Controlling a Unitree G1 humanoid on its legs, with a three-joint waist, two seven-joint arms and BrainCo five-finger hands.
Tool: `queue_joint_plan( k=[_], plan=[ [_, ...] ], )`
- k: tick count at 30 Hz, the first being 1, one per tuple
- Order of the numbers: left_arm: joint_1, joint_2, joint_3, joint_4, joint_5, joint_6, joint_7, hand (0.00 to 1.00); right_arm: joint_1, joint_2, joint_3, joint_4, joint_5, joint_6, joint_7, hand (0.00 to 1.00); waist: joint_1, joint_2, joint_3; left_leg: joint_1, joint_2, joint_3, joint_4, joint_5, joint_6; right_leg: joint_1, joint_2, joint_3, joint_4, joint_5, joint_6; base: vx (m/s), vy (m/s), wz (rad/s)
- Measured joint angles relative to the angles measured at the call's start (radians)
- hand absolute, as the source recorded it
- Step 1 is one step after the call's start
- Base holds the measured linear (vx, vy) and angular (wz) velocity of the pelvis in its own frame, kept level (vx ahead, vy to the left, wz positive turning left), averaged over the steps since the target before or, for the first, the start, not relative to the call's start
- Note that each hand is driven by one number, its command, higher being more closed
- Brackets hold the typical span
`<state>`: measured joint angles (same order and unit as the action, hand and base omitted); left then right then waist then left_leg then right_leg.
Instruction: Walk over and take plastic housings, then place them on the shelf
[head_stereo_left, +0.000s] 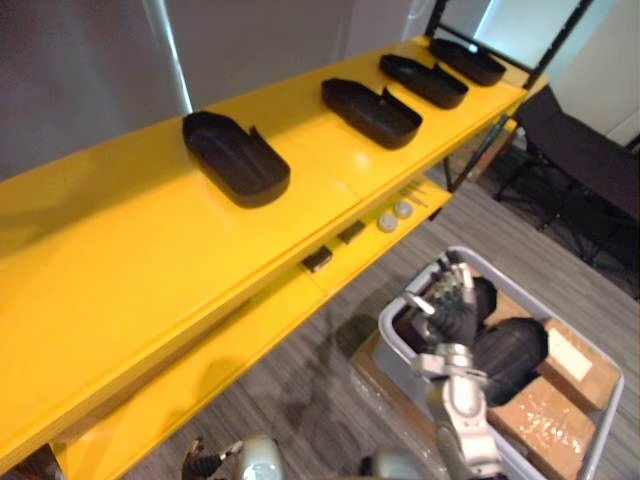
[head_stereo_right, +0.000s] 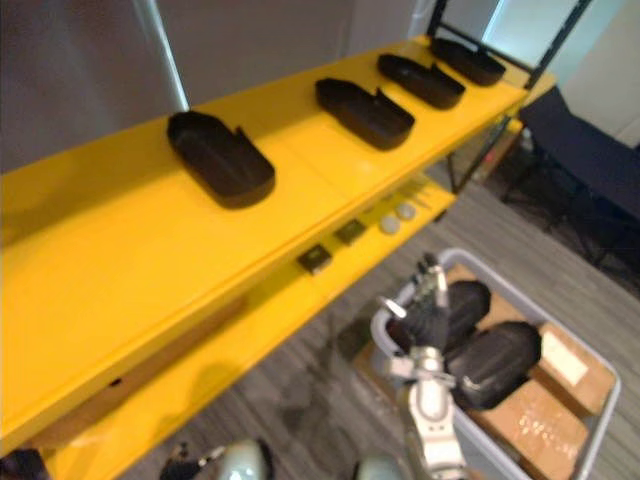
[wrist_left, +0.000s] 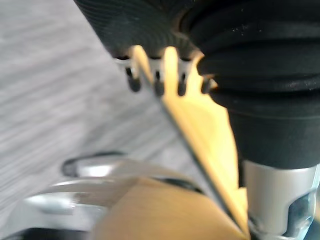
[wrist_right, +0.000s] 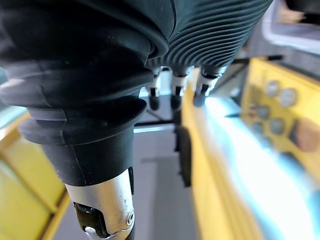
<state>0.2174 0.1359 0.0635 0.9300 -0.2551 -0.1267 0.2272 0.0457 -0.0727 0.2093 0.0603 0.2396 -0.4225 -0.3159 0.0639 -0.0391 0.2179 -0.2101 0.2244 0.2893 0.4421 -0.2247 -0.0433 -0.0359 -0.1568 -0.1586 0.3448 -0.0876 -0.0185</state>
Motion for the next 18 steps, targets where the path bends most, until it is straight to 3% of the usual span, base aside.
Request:
queue_joint_plan(
  k=[2, 4, 5, 6, 7, 8, 10, 13, 14, 18],
  plan=[
    [0.013, -0.016, 0.017, 0.014, -0.027, -0.008, -0.013, 0.00, -0.014, -0.002, -0.001, 0.002, 0.000, 0.012, -0.014, 0.00, 0.000, 0.014, 0.006, -0.002, 0.015, 0.039, -0.042, 0.042, -0.005, 0.003, 0.008, -0.008, -0.093, 0.002, 0.008, -0.09, -0.167, -0.66],
    [0.030, -0.035, 0.042, 0.032, -0.057, -0.026, -0.014, 0.00, -0.032, -0.004, 0.012, 0.017, 0.000, 0.031, -0.011, 0.00, 0.008, 0.018, 0.010, -0.016, 0.048, 0.096, -0.031, 0.053, -0.009, -0.004, 0.009, -0.057, -0.145, -0.025, 0.046, -0.11, -0.208, -0.90],
    [0.031, -0.032, 0.046, 0.046, -0.062, -0.028, -0.012, 0.00, -0.036, -0.007, 0.019, 0.031, -0.001, 0.040, -0.006, 0.00, 0.010, 0.013, 0.015, -0.038, 0.065, 0.101, 0.018, 0.051, -0.012, -0.015, 0.011, -0.096, -0.175, -0.024, 0.142, -0.10, -0.199, -0.82],
    [0.028, -0.042, 0.056, 0.053, -0.063, -0.031, -0.010, 0.00, -0.039, -0.015, 0.020, 0.045, -0.003, 0.048, -0.004, 0.00, 0.012, 0.030, 0.026, -0.041, 0.077, 0.075, 0.034, 0.050, -0.011, -0.012, 0.036, -0.080, -0.191, -0.008, 0.145, -0.10, -0.250, -1.07],
    [0.036, -0.074, 0.082, 0.060, -0.091, -0.048, -0.009, 0.00, -0.046, -0.027, 0.027, 0.073, -0.004, 0.059, 0.002, 0.00, 0.017, 0.047, 0.039, -0.032, 0.078, -0.026, 0.036, 0.053, -0.008, 0.005, 0.069, -0.035, -0.225, 0.024, 0.134, -0.06, -0.219, -1.28],
    [0.049, -0.103, 0.097, 0.066, -0.129, -0.056, -0.005, 0.00, -0.029, -0.042, 0.033, 0.083, -0.011, 0.069, 0.008, 0.00, 0.021, 0.051, 0.040, -0.006, 0.068, -0.110, 0.007, 0.053, -0.011, 0.000, 0.087, 0.012, -0.238, 0.044, 0.130, -0.04, -0.178, -1.27],
    [0.069, -0.116, 0.114, 0.074, -0.133, -0.081, 0.000, 0.00, 0.004, -0.066, 0.027, 0.073, -0.033, 0.072, 0.002, 0.00, 0.006, 0.055, 0.039, 0.059, 0.051, -0.167, -0.083, 0.064, -0.032, -0.007, 0.101, 0.051, -0.252, 0.065, 0.131, -0.04, -0.098, -0.91],
    [0.071, -0.112, 0.116, 0.071, -0.079, -0.118, 0.054, 0.00, 0.047, -0.076, -0.018, 0.042, -0.063, 0.072, -0.042, 0.00, -0.012, 0.044, 0.044, 0.100, 0.042, -0.172, -0.172, 0.080, -0.083, -0.027, 0.097, 0.068, -0.305, 0.069, 0.121, -0.10, -0.005, -0.51],
    [0.070, -0.110, 0.117, 0.071, -0.080, -0.125, 0.082, 0.00, 0.057, -0.077, -0.046, 0.026, -0.068, 0.072, -0.068, 0.00, -0.020, 0.041, 0.046, 0.118, 0.039, -0.163, -0.206, 0.087, -0.111, -0.031, 0.083, 0.024, -0.314, 0.070, 0.122, -0.11, 0.074, -0.45],
    [0.051, -0.101, 0.104, -0.001, -0.081, -0.136, 0.089, 0.00, 0.092, -0.069, -0.158, 0.008, -0.068, 0.080, -0.138, 0.00, -0.029, 0.032, 0.046, 0.156, 0.004, -0.137, -0.222, 0.084, -0.119, 0.006, 0.044, 0.021, -0.369, 0.142, 0.147, -0.06, 0.077, -0.20]
  ],
)
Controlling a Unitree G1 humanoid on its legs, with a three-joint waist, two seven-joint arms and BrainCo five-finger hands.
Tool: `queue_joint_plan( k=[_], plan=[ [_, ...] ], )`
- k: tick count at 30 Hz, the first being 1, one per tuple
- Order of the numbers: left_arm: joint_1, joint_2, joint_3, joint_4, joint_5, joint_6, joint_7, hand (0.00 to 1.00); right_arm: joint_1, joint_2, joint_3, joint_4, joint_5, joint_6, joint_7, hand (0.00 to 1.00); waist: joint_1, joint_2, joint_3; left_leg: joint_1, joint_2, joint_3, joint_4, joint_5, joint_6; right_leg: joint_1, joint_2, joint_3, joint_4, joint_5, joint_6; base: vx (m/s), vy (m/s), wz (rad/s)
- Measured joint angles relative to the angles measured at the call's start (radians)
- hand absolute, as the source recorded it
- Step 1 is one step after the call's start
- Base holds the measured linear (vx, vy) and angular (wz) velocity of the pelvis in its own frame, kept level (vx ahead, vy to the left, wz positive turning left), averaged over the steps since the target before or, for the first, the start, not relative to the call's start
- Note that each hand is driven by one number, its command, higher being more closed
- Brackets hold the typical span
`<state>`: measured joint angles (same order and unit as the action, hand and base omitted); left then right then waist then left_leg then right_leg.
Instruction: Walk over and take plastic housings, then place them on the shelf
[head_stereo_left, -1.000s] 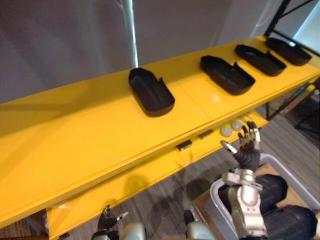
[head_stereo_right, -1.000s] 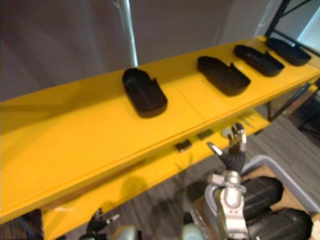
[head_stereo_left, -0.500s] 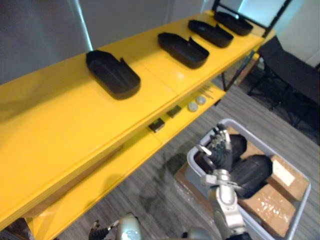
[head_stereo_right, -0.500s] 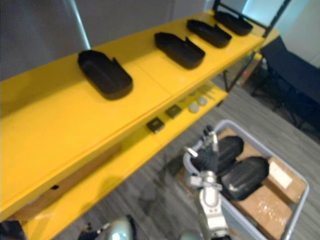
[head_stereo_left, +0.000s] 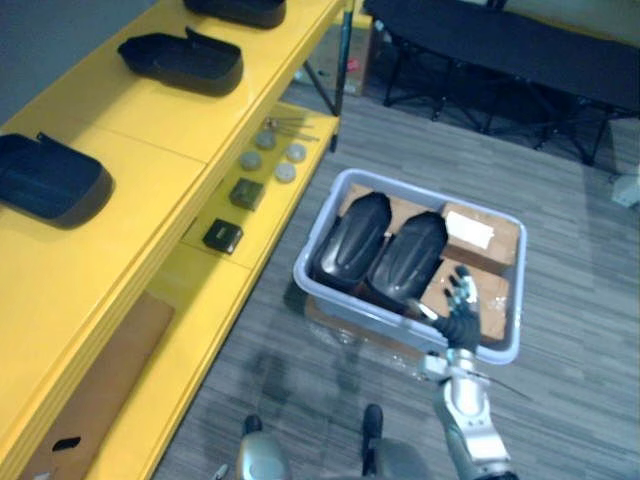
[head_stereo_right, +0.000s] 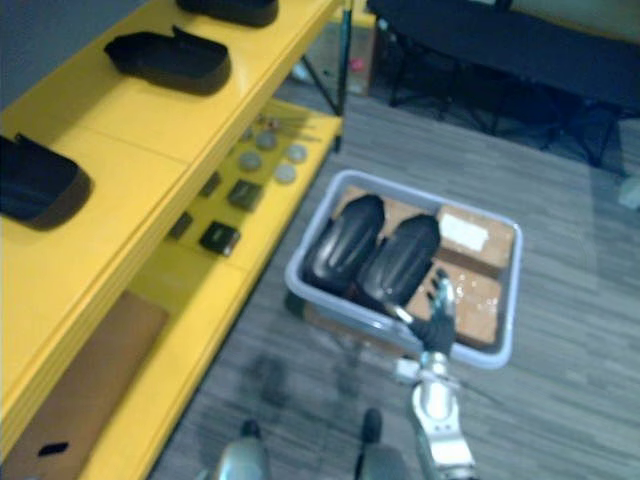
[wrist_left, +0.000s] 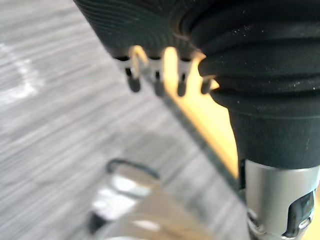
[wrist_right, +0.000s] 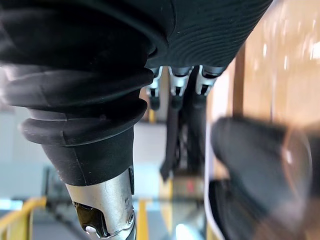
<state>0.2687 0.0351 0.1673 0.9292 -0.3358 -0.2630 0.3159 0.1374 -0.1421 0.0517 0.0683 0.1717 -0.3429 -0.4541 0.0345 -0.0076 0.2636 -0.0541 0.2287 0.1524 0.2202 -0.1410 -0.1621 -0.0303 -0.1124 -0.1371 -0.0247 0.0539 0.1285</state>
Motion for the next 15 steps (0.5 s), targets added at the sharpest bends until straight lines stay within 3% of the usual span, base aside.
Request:
queue_joint_plan(
  k=[4, 7, 10, 15],
  plan=[
    [-0.043, 0.044, -0.092, -0.062, 0.003, -0.025, -0.042, 0.00, -0.007, 0.002, -0.142, 0.025, 0.012, -0.002, -0.033, 0.00, -0.010, 0.002, 0.002, -0.044, -0.010, 0.017, 0.031, -0.006, 0.012, -0.006, -0.026, -0.058, -0.027, 0.046, -0.003, -0.03, 0.058, 0.02],
    [-0.100, 0.045, -0.151, -0.132, 0.006, -0.029, -0.063, 0.00, -0.020, 0.002, -0.220, 0.066, 0.012, -0.001, -0.058, 0.00, -0.024, 0.007, 0.029, -0.075, -0.029, -0.028, 0.032, 0.002, 0.014, -0.002, -0.041, -0.104, -0.026, 0.063, 0.012, -0.01, 0.046, 0.45],
    [-0.127, 0.036, -0.226, -0.194, 0.062, -0.029, -0.074, 0.00, -0.165, -0.010, -0.271, 0.185, 0.047, 0.005, -0.112, 0.00, -0.020, 0.004, 0.074, -0.109, -0.042, -0.063, 0.034, 0.011, 0.016, -0.003, -0.050, -0.135, -0.021, 0.064, 0.014, -0.05, 0.032, 0.33],
    [-0.171, 0.046, -0.253, -0.208, 0.057, -0.018, -0.059, 0.00, -0.474, -0.158, -0.289, 0.435, 0.133, 0.063, -0.182, 0.00, 0.032, 0.027, 0.151, -0.170, -0.070, -0.130, 0.030, 0.045, 0.024, -0.025, -0.068, -0.194, -0.013, 0.067, 0.019, -0.08, 0.028, 0.45]
  ],
)
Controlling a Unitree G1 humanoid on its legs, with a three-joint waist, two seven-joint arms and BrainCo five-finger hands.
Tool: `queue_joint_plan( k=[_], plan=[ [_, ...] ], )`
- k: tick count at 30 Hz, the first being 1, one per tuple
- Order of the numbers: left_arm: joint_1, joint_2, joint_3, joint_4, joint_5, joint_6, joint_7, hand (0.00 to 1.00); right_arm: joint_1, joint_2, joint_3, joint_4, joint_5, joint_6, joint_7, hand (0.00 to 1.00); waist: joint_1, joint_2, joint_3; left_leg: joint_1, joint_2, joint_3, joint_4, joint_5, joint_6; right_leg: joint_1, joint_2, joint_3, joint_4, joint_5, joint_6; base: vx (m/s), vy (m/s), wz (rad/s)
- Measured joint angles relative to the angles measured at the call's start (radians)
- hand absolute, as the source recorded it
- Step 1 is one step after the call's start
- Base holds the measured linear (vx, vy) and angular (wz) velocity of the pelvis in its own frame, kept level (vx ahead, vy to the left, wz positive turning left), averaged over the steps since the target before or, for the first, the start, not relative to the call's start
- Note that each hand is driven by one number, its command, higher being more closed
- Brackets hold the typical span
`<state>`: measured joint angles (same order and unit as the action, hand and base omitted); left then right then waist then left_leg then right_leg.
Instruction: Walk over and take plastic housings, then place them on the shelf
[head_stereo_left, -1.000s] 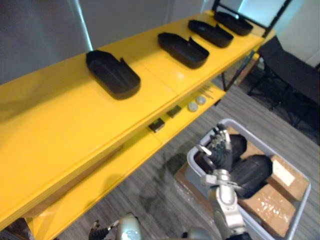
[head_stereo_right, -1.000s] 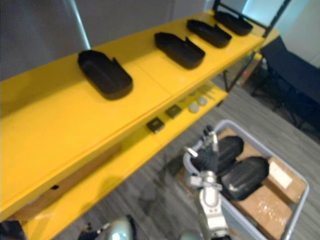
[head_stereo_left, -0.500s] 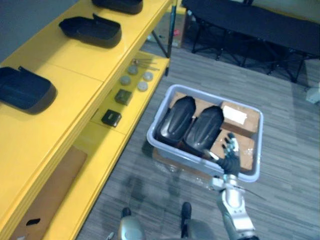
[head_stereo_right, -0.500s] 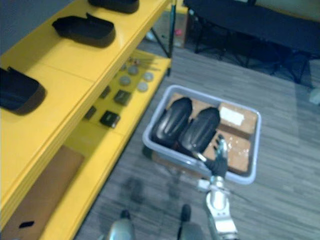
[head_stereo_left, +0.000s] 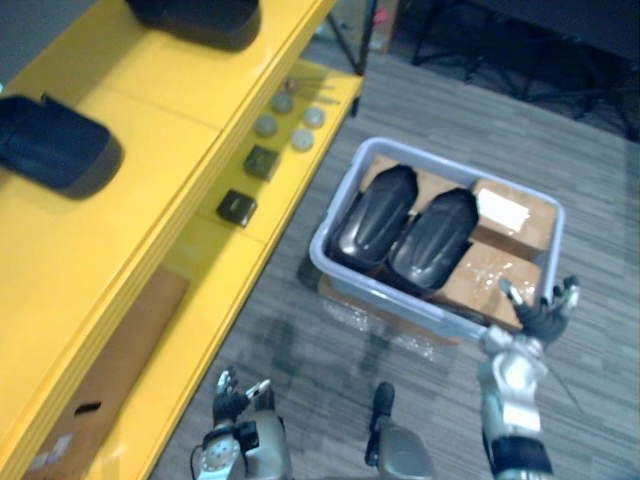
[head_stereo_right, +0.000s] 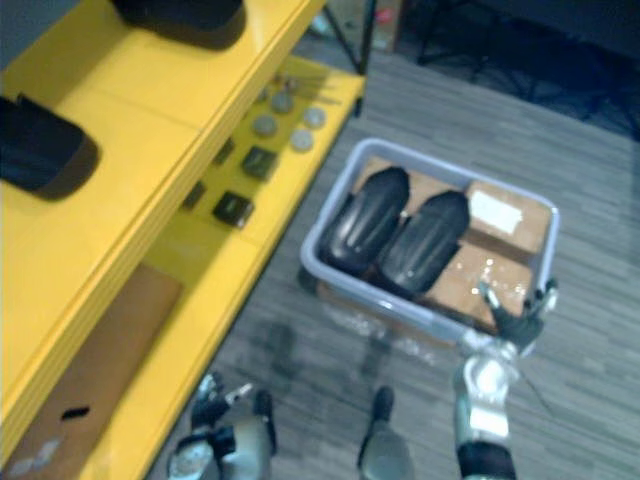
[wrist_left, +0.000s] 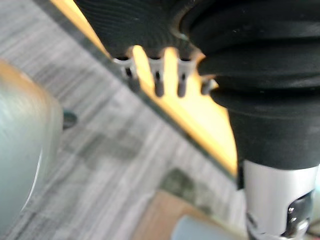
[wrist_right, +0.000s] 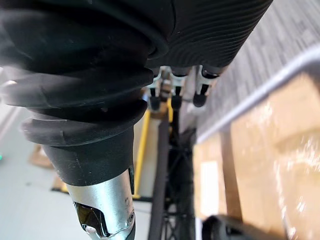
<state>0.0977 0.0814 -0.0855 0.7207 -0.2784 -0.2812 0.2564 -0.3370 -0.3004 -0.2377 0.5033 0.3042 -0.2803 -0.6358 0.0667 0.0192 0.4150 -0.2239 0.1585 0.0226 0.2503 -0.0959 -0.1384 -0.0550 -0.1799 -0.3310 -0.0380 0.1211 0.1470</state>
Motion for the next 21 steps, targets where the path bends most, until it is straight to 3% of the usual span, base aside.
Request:
queue_joint_plan(
  k=[2, 6, 9, 11, 13, 16, 21],
  plan=[
    [0.000, 0.009, 0.003, 0.016, -0.017, 0.001, 0.006, 0.00, -0.115, -0.083, -0.018, 0.141, 0.058, 0.023, 0.004, 0.00, 0.022, 0.021, 0.020, -0.042, -0.020, -0.037, 0.003, 0.011, 0.005, -0.018, -0.012, -0.029, 0.008, 0.001, 0.002, -0.03, 0.048, 0.48],
    [0.000, 0.033, 0.026, 0.075, -0.070, 0.000, 0.007, 0.00, -0.233, -0.185, -0.015, 0.308, 0.116, 0.041, 0.036, 0.00, 0.057, 0.031, 0.026, -0.083, -0.039, -0.073, 0.023, 0.013, 0.009, -0.030, -0.027, -0.063, 0.020, 0.001, 0.003, 0.00, 0.051, 0.31],
    [0.004, 0.028, 0.032, 0.128, -0.109, 0.003, -0.006, 0.00, -0.303, -0.276, -0.015, 0.365, 0.131, 0.066, 0.047, 0.00, 0.063, 0.054, 0.063, -0.101, -0.056, -0.098, 0.043, 0.008, 0.017, -0.038, -0.044, -0.082, 0.060, -0.005, 0.008, -0.03, 0.078, 0.28],
    [0.014, 0.025, 0.030, 0.157, -0.112, 0.008, -0.029, 0.00, -0.355, -0.320, -0.014, 0.416, 0.132, 0.099, 0.047, 0.00, 0.074, 0.060, 0.074, -0.144, -0.069, -0.105, 0.084, -0.001, 0.029, -0.070, -0.060, -0.084, 0.090, -0.023, 0.021, -0.07, 0.099, 0.15],
    [0.016, 0.016, 0.022, 0.165, -0.112, 0.004, -0.046, 0.00, -0.390, -0.358, -0.014, 0.484, 0.131, 0.141, 0.038, 0.00, 0.087, 0.082, 0.093, -0.166, -0.079, -0.124, 0.117, -0.010, 0.034, -0.079, -0.071, -0.094, 0.121, -0.035, 0.022, -0.08, 0.080, 0.20],
    [0.022, 0.016, 0.005, 0.169, -0.114, -0.005, -0.058, 0.00, -0.432, -0.359, -0.014, 0.555, 0.130, 0.178, -0.008, 0.00, 0.090, 0.091, 0.097, -0.190, -0.089, -0.137, 0.146, -0.014, 0.039, -0.092, -0.082, -0.106, 0.154, -0.052, 0.028, -0.07, 0.044, 0.17],
    [0.022, 0.022, -0.025, 0.180, -0.117, -0.033, -0.070, 0.00, -0.471, -0.389, -0.014, 0.582, 0.100, 0.216, -0.178, 0.00, 0.096, 0.093, 0.098, -0.226, -0.094, -0.147, 0.167, -0.014, 0.041, -0.124, -0.090, -0.106, 0.185, -0.057, 0.029, -0.08, 0.023, 0.03]
  ],
)
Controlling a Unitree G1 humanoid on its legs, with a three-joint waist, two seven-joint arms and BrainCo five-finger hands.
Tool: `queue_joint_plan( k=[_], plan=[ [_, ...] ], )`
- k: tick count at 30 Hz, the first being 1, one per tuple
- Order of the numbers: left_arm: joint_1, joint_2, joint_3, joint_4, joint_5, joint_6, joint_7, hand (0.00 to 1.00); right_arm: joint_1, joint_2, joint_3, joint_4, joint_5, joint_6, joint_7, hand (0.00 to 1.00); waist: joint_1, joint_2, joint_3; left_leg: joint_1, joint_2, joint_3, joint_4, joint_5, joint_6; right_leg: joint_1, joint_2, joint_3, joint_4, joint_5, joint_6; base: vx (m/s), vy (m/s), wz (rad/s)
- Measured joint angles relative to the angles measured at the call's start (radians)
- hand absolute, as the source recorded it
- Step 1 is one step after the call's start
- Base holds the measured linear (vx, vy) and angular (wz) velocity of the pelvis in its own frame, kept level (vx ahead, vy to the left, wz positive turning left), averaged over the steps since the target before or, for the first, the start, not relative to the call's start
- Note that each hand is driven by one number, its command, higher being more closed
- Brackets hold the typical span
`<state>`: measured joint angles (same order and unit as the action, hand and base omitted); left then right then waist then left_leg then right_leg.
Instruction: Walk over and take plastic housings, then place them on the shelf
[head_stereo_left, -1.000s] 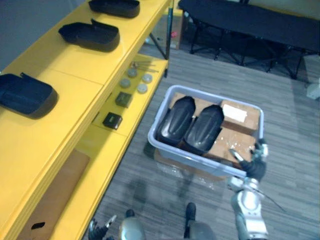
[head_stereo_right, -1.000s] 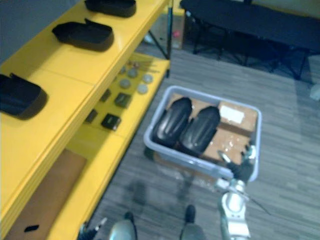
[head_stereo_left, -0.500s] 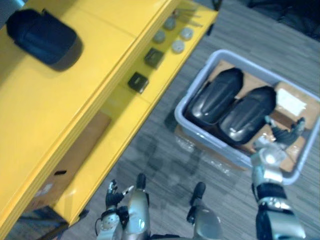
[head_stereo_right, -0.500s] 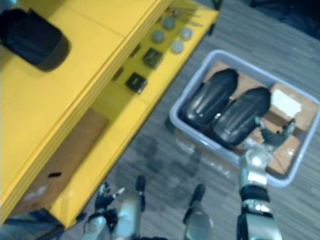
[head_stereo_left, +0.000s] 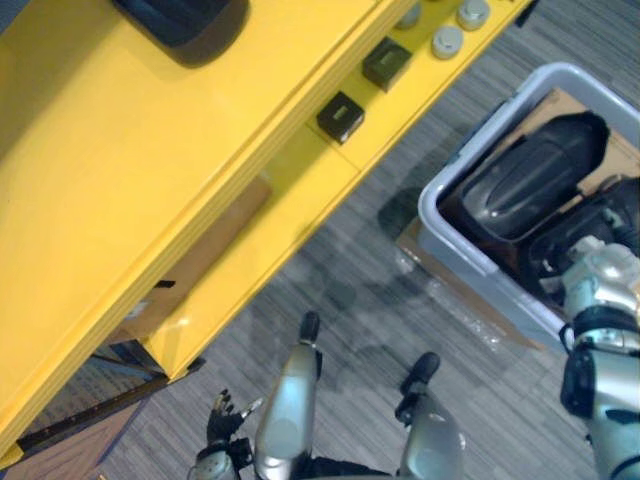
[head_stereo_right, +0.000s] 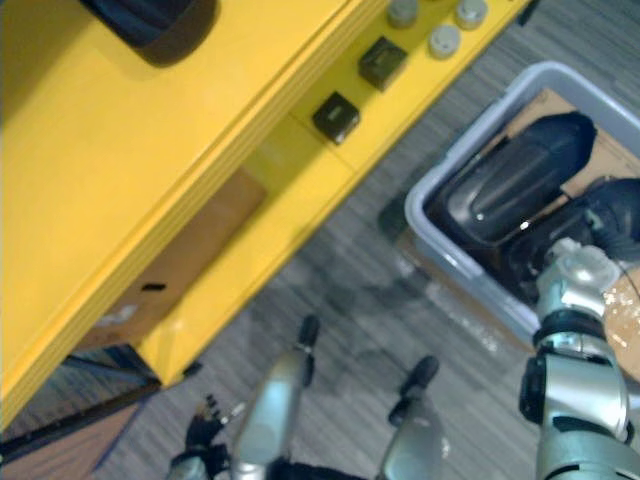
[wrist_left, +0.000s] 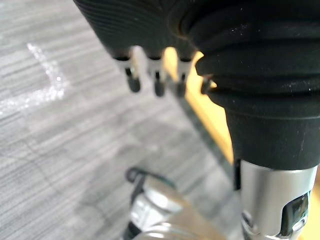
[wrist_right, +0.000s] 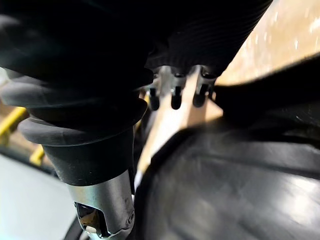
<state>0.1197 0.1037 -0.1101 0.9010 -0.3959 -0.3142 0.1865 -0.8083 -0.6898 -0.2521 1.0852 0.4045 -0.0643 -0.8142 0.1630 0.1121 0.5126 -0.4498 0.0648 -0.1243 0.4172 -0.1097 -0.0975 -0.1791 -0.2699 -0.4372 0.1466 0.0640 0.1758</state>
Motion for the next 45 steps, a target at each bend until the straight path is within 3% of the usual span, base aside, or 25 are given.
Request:
queue_joint_plan(
  k=[7, 18, 25, 33, 39, 45],
  plan=[
    [0.001, 0.009, -0.027, 0.001, -0.036, -0.011, 0.004, 0.00, -0.003, -0.046, -0.003, -0.062, -0.106, -0.039, -0.123, 0.00, -0.010, 0.000, 0.000, -0.004, -0.004, 0.012, 0.010, 0.002, 0.003, -0.018, -0.010, 0.018, 0.018, -0.001, 0.002, -0.01, 0.010, -0.03],
    [0.001, 0.013, -0.028, -0.016, -0.040, -0.005, 0.006, 0.00, 0.043, -0.063, -0.047, -0.096, -0.103, -0.046, -0.121, 0.00, -0.019, -0.001, 0.000, -0.002, 0.013, 0.026, 0.011, 0.002, 0.003, -0.029, 0.000, 0.040, 0.025, -0.001, 0.001, -0.01, 0.002, -0.04],
    [0.001, 0.013, -0.030, -0.015, -0.067, -0.005, 0.007, 0.00, 0.069, -0.059, -0.045, -0.087, -0.038, -0.036, -0.001, 0.00, -0.021, -0.001, 0.000, 0.003, 0.014, 0.035, 0.001, 0.003, 0.002, -0.032, 0.000, 0.051, 0.025, -0.001, 0.000, -0.01, 0.003, -0.02],
    [0.001, 0.013, -0.032, -0.014, -0.074, -0.011, 0.002, 0.00, 0.066, -0.054, -0.001, 0.004, -0.003, 0.031, 0.158, 0.00, -0.013, -0.003, 0.000, 0.015, 0.008, 0.046, -0.048, 0.028, 0.001, -0.050, -0.010, 0.055, 0.025, -0.001, -0.001, 0.00, 0.000, 0.00],
    [0.000, 0.024, -0.058, -0.018, -0.079, -0.016, -0.003, 0.00, 0.051, -0.053, -0.001, 0.055, 0.013, 0.058, 0.226, 0.00, -0.012, -0.003, 0.000, 0.010, 0.007, 0.045, -0.062, 0.037, -0.001, -0.066, -0.012, 0.054, 0.036, -0.006, -0.008, 0.00, 0.000, 0.00],
    [0.000, 0.032, -0.073, -0.031, -0.079, -0.013, 0.005, 0.00, 0.045, -0.036, -0.001, 0.121, 0.019, 0.121, 0.248, 0.00, -0.012, -0.003, 0.000, 0.006, 0.005, 0.035, -0.063, 0.040, -0.002, -0.068, -0.012, 0.050, 0.048, -0.012, -0.011, -0.02, -0.003, 0.03]
  ],
)
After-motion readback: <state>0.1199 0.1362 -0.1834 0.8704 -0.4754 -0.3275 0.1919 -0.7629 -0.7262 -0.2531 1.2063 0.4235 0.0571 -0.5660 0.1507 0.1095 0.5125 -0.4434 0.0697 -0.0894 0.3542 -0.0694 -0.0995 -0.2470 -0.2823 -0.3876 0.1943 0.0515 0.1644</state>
